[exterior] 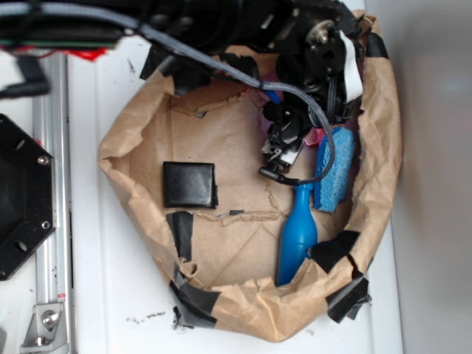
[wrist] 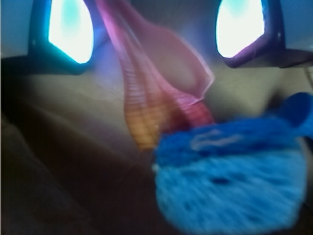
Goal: Grab the shell.
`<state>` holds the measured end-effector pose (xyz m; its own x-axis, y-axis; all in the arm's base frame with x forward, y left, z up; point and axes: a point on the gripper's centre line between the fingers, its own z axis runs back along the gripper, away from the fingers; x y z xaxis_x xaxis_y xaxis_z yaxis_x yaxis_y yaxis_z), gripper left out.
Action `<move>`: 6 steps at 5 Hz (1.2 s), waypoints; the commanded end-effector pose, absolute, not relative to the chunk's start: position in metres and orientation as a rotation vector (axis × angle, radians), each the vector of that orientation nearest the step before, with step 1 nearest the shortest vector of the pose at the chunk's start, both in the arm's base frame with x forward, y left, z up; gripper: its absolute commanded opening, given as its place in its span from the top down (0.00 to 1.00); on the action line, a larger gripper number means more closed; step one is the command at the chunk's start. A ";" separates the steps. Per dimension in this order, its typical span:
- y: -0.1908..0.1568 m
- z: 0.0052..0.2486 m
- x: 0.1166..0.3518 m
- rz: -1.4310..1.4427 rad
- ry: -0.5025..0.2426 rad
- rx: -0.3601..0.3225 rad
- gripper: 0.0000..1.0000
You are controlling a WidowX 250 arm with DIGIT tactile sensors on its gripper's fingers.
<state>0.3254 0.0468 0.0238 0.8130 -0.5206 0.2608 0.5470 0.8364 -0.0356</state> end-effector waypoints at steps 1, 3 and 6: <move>0.016 0.028 0.342 -0.643 -0.284 -0.025 1.00; -0.004 0.066 0.317 -0.637 -0.256 0.019 1.00; -0.058 0.138 0.268 -0.585 -0.309 0.024 1.00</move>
